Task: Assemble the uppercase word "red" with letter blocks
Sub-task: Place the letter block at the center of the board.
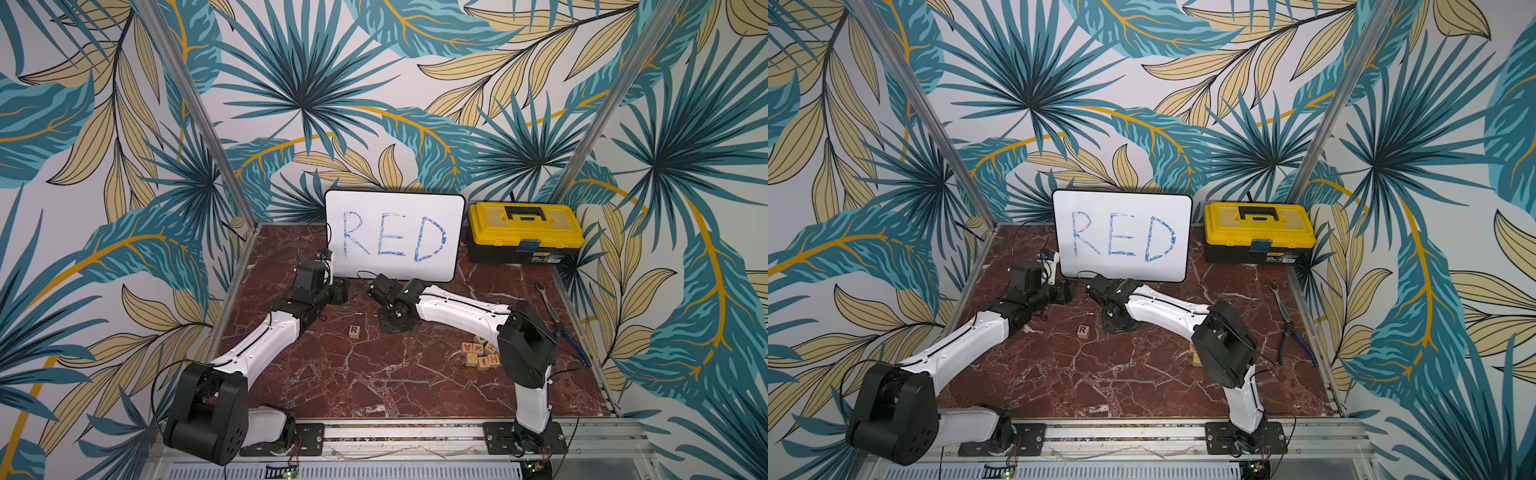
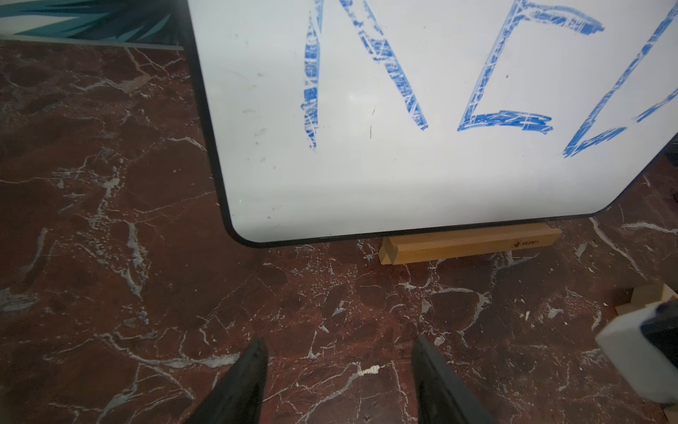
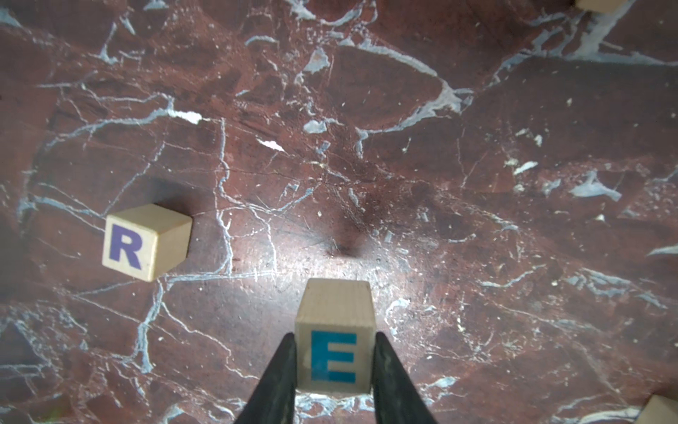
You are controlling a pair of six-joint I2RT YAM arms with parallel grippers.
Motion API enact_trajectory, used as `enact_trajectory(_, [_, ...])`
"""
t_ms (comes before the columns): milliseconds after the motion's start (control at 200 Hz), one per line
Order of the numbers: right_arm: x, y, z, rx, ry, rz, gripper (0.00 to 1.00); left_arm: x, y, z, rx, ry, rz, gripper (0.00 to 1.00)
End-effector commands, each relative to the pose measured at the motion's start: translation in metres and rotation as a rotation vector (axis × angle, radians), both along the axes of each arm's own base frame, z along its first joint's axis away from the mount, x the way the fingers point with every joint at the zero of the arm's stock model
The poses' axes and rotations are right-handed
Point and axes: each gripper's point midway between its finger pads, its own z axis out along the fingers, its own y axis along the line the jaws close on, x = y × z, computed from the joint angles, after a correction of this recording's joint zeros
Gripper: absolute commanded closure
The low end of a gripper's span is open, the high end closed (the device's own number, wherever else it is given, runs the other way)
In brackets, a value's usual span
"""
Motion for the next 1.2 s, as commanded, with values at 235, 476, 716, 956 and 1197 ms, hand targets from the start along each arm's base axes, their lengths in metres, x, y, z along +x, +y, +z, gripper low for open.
enact_trajectory(235, [-0.01, 0.016, -0.022, -0.024, -0.004, -0.063, 0.67, -0.005, 0.009, 0.0, -0.018, -0.022, 0.035, 0.37])
enact_trajectory(476, [-0.01, 0.024, -0.025, -0.013, -0.004, -0.099, 0.66, -0.005, 0.007, -0.001, -0.03, -0.018, 0.028, 0.37])
enact_trajectory(716, [-0.006, 0.025, -0.03, -0.007, -0.011, -0.161, 0.66, -0.008, 0.01, 0.002, -0.033, -0.028, 0.033, 0.37])
enact_trajectory(956, [-0.001, 0.032, -0.033, 0.013, -0.012, -0.174, 0.66, -0.008, 0.013, 0.003, -0.037, -0.029, 0.039, 0.37])
enact_trajectory(1197, [-0.001, 0.036, -0.038, 0.017, 0.0, -0.175, 0.66, -0.009, 0.014, 0.003, -0.046, -0.026, 0.038, 0.37])
